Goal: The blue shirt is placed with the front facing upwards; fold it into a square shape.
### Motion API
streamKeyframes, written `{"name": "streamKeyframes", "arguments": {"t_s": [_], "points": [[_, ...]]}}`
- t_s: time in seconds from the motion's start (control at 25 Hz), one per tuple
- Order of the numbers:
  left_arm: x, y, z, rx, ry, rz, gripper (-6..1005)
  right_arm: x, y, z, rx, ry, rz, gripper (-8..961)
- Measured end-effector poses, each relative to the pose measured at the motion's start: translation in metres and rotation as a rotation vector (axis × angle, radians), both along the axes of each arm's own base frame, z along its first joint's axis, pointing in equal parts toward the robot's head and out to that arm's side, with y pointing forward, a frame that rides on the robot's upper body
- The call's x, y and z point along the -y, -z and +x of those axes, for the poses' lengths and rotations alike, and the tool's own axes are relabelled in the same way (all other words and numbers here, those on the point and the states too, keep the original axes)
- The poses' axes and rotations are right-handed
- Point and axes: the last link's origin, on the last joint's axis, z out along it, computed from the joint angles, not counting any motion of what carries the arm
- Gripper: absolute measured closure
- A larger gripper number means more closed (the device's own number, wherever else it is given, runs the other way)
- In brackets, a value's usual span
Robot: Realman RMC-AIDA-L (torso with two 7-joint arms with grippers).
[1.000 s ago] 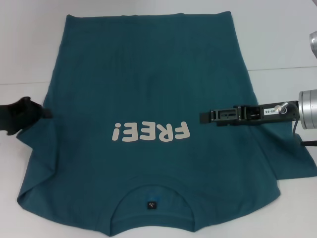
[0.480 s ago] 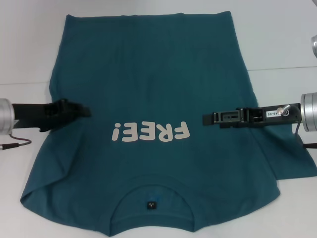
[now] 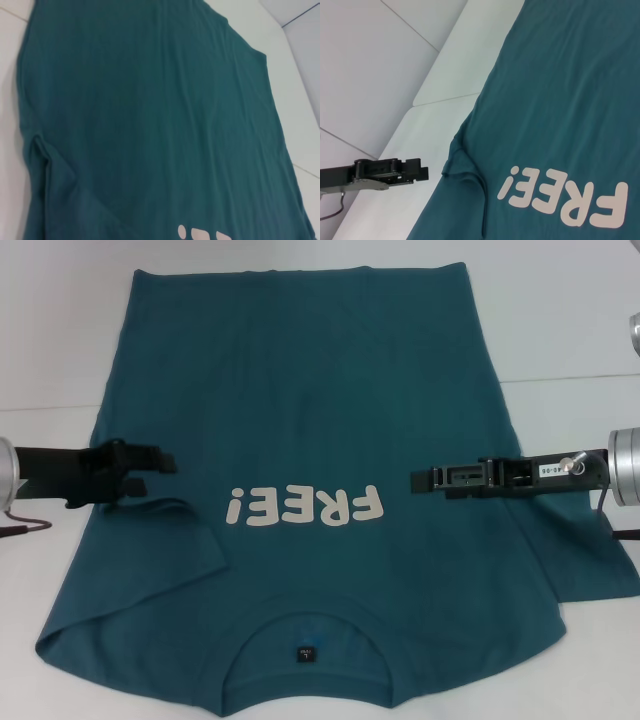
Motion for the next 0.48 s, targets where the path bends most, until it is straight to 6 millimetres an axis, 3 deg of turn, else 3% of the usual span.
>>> {"name": "streamKeyframes", "arguments": {"t_s": [0.28,0.48], "points": [[0.026,-0.026,-0.019,0.097,0.010,0.066,397,0.000,0.000,-0.002,0.000,-0.010,-0.004,28],[0.067,-0.035,-0.024,0.058,0.309,0.037,399,-0.003,-0.002,-0.001,0.008,-0.021,0.020,29]]}}
